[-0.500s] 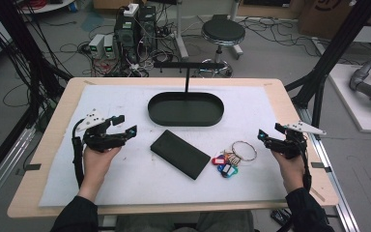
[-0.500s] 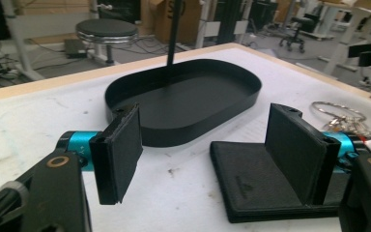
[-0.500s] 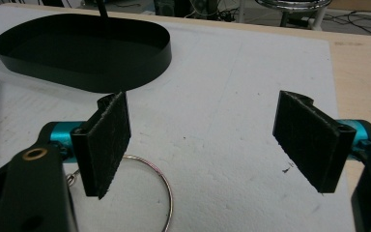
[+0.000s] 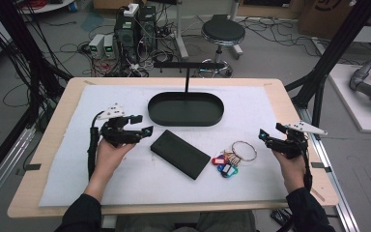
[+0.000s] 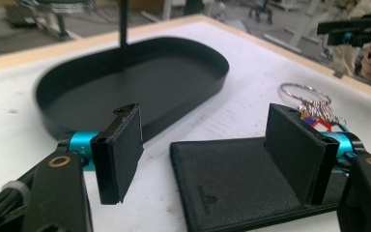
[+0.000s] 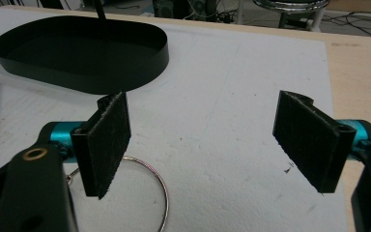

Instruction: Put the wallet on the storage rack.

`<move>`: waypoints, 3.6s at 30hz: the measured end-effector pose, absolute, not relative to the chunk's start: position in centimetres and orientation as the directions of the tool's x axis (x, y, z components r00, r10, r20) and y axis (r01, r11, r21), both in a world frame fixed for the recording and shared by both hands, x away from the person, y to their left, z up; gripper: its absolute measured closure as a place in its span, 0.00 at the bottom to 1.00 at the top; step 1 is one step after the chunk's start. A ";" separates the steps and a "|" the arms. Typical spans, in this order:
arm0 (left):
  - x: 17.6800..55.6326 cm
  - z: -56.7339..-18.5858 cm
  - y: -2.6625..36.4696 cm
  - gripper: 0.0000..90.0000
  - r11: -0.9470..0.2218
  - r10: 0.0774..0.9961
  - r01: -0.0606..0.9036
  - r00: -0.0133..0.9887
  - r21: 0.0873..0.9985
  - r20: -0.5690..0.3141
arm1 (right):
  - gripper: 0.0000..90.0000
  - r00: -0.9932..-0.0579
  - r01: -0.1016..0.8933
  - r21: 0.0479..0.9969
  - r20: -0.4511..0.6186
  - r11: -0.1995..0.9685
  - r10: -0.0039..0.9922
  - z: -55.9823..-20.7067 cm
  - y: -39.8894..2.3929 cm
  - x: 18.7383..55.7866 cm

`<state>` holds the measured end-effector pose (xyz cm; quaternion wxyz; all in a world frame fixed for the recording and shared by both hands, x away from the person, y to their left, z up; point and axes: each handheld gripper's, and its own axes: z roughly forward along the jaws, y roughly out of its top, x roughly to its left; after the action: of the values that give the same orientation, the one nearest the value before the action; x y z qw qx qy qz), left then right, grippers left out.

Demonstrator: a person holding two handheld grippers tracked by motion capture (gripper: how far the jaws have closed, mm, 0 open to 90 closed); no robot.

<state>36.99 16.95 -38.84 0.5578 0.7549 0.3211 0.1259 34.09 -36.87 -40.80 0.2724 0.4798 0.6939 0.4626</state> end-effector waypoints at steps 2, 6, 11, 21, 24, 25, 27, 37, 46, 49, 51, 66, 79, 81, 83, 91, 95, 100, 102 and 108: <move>37.9 -39.3 15.6 0.36 -0.192 0.606 0.376 0.772 0.907 -0.192 | 0.24 -0.393 0.414 0.903 0.062 0.116 0.917 -40.8 -36.8 34.1; 38.9 -40.0 14.4 0.37 -0.196 0.593 0.412 0.773 0.890 -0.227 | 0.24 -0.397 0.414 0.903 0.064 0.116 0.916 -40.8 -36.8 34.1; 40.5 -41.1 12.8 0.42 -0.231 0.611 0.462 0.754 0.856 -0.241 | 0.24 -0.403 0.418 0.901 0.065 0.120 0.913 -40.8 -36.7 34.2; 42.7 -43.4 12.1 0.50 -0.277 0.641 0.551 0.716 0.787 -0.276 | 0.24 -0.409 0.414 0.902 0.061 0.125 0.911 -40.9 -36.6 34.3; 43.0 -43.9 12.3 0.54 -0.276 0.647 0.586 0.699 0.762 -0.303 | 0.24 -0.410 0.414 0.901 0.061 0.126 0.910 -40.9 -36.7 34.3; 43.1 -44.1 12.3 0.56 -0.275 0.647 0.595 0.696 0.755 -0.313 | 0.24 -0.407 0.415 0.901 0.063 0.123 0.911 -40.9 -36.7 34.3; 43.2 -44.4 12.2 0.59 -0.290 0.644 0.612 0.694 0.736 -0.323 | 0.24 -0.407 0.415 0.901 0.062 0.124 0.911 -40.9 -36.8 34.3; 43.0 -44.4 12.4 0.84 -0.271 0.623 0.611 0.700 0.744 -0.349 | 0.24 -0.411 0.417 0.900 0.062 0.127 0.909 -40.9 -36.6 34.3; 41.8 -43.9 12.6 0.90 -0.272 0.619 0.534 0.734 0.801 -0.279 | 0.24 -0.421 0.411 0.903 0.063 0.128 0.905 -40.9 -36.3 34.3; 40.9 -43.0 13.0 0.91 -0.228 0.602 0.484 0.752 0.845 -0.268 | 0.24 -0.430 0.405 0.905 0.064 0.129 0.901 -40.8 -36.1 34.2; 40.6 -42.8 13.2 0.91 -0.217 0.594 0.472 0.759 0.854 -0.268 | 0.24 -0.431 0.406 0.905 0.069 0.125 0.900 -40.8 -36.0 34.2; 36.2 -39.9 14.7 0.92 -0.177 0.525 0.231 0.845 0.957 -0.107 | 0.26 -0.589 0.396 0.904 0.115 0.162 0.800 -40.7 -31.6 34.0; 33.3 -39.6 15.9 0.92 -0.150 0.467 0.056 0.884 0.987 0.020 | 0.28 -0.761 0.389 0.881 0.143 0.268 0.633 -41.4 -26.1 33.5; 32.9 -39.5 16.1 0.92 -0.147 0.462 0.045 0.887 0.988 0.029 | 0.28 -0.768 0.390 0.879 0.145 0.275 0.623 -41.5 -25.8 33.5; 32.6 -39.4 16.3 0.92 -0.142 0.453 0.034 0.891 0.989 0.034 | 0.29 -0.794 0.395 0.870 0.161 0.296 0.586 -41.7 -25.1 33.5; 31.4 -39.4 16.9 0.92 -0.130 0.427 0.000 0.903 0.991 0.056 | 0.39 -0.865 0.394 0.838 0.198 0.379 0.461 -42.6 -23.0 33.3; 31.0 -39.4 17.2 0.92 -0.118 0.413 -0.002 0.909 0.993 0.051 | 0.50 -0.889 0.408 0.801 0.238 0.438 0.392 -43.4 -21.7 33.5; 30.9 -39.8 17.6 0.92 -0.112 0.417 0.014 0.908 0.994 0.034 | 0.70 -0.900 0.395 0.807 0.244 0.440 0.360 -43.3 -21.8 33.5; 31.0 -40.1 17.9 0.92 -0.108 0.426 0.025 0.905 0.994 0.024 | 0.78 -0.909 0.386 0.814 0.255 0.433 0.329 -43.0 -22.3 33.6; 31.4 -41.2 18.4 0.92 -0.104 0.445 0.068 0.896 0.992 -0.014 | 0.87 -0.942 0.290 0.853 0.173 0.435 0.288 -41.7 -22.7 33.0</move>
<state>31.43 18.43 -41.20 0.6458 0.7285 0.1758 0.1460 33.00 -22.73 -41.75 -0.0009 0.1704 0.8469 0.5037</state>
